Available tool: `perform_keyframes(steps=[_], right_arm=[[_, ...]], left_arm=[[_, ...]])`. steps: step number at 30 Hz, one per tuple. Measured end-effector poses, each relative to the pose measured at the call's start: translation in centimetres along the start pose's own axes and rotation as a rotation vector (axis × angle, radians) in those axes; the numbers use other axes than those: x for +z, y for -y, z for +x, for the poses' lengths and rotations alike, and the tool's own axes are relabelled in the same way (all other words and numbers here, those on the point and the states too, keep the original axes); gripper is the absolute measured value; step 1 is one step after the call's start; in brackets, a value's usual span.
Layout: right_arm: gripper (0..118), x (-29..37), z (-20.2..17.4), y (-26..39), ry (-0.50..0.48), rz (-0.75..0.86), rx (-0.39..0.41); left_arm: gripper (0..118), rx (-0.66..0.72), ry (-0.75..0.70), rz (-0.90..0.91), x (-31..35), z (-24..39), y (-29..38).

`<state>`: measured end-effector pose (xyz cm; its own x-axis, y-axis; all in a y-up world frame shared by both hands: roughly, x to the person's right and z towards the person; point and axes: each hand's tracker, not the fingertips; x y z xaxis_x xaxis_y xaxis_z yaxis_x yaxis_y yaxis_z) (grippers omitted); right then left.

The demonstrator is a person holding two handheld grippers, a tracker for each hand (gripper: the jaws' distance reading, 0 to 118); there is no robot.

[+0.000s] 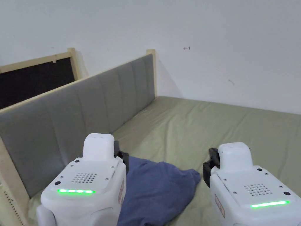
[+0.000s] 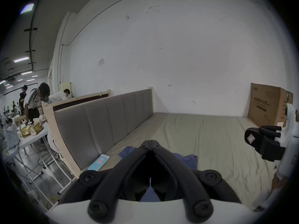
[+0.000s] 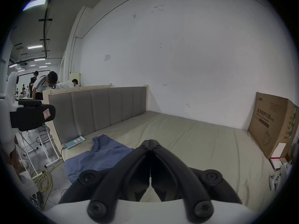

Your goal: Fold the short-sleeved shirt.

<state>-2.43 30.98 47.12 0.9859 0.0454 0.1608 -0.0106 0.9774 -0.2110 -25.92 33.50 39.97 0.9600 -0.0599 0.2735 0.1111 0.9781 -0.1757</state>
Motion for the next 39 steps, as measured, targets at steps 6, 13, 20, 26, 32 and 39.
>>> perform_keyframes(steps=[6, 13, 20, 26, 32, 39], right_arm=[[0, -1.2, 0.4, 1.1, -0.004, -0.050, 0.003], [0, -3.2, 2.6, 3.4, 0.038, -0.130, -0.035], [0, -4.9, 4.8, 6.5, 0.093, -0.240, -0.047], [0, -5.7, 6.1, 7.8, 0.120, -0.295, -0.070], [0, -6.1, 6.2, 8.4, 0.115, -0.315, -0.101], [0, -5.7, 6.3, 8.6, 0.116, -0.327, -0.101]], left_arm=[[0, 0.085, 0.043, -0.175, -4.7, 0.3, 2.6], [97, 0.145, 0.145, -0.491, -14.5, 2.0, 9.0], [107, 0.151, 0.256, -0.863, -22.2, 5.1, 17.0], [110, 0.028, 0.189, -0.929, -23.7, 7.5, 18.3], [8, -0.022, 0.124, -0.851, -22.9, 6.5, 16.2], [7, 0.104, 0.131, -0.891, -23.5, 5.1, 16.3]])
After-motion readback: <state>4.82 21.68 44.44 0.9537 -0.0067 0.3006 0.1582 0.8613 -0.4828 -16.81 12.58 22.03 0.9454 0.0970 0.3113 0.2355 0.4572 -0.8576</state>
